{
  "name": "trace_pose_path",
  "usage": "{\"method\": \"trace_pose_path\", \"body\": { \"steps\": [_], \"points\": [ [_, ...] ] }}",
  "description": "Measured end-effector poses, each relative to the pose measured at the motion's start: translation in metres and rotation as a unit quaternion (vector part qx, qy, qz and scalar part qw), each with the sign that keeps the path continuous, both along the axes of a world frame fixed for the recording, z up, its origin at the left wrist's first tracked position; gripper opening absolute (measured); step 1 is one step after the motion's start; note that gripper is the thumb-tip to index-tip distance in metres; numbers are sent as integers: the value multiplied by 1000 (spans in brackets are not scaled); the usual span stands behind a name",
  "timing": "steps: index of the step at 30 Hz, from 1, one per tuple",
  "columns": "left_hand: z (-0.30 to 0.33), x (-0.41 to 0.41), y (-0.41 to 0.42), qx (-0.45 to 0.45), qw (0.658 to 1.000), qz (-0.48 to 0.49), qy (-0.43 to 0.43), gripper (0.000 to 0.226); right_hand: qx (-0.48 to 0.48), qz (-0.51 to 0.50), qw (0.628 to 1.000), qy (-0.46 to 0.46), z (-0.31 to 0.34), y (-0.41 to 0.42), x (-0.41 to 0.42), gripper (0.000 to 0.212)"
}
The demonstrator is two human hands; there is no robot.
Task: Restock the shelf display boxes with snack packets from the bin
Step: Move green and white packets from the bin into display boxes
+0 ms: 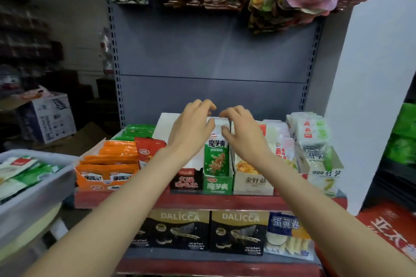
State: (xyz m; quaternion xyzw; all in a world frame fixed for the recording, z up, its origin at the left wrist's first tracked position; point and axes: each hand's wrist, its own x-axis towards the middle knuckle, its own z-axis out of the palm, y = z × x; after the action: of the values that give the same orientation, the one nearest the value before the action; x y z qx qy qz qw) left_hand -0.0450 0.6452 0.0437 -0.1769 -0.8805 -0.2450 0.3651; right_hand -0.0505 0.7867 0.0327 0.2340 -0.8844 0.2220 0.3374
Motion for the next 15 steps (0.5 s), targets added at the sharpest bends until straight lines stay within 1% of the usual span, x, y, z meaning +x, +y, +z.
{"method": "trace_pose_path", "body": {
  "steps": [2,4,8,11,13,15],
  "points": [
    [4,14,-32,10,999,30,17,19,-15,55,998,-38,2,-36,-2,22],
    [4,26,-72,25,997,73,16,17,-38,105,992,-62,3,-78,-2,20],
    [-5,51,-170,69,983,172,2,12,-62,199,974,-90,1,-177,7,23],
    [-22,72,-250,104,960,259,-33,8,-56,267,956,-111,-6,-257,17,22],
    [-36,87,-301,124,939,316,-63,11,-42,306,941,-138,-17,-311,22,21],
    [-52,100,-347,144,914,366,-98,14,-18,324,933,-157,-31,-361,24,22]
  ]
}}
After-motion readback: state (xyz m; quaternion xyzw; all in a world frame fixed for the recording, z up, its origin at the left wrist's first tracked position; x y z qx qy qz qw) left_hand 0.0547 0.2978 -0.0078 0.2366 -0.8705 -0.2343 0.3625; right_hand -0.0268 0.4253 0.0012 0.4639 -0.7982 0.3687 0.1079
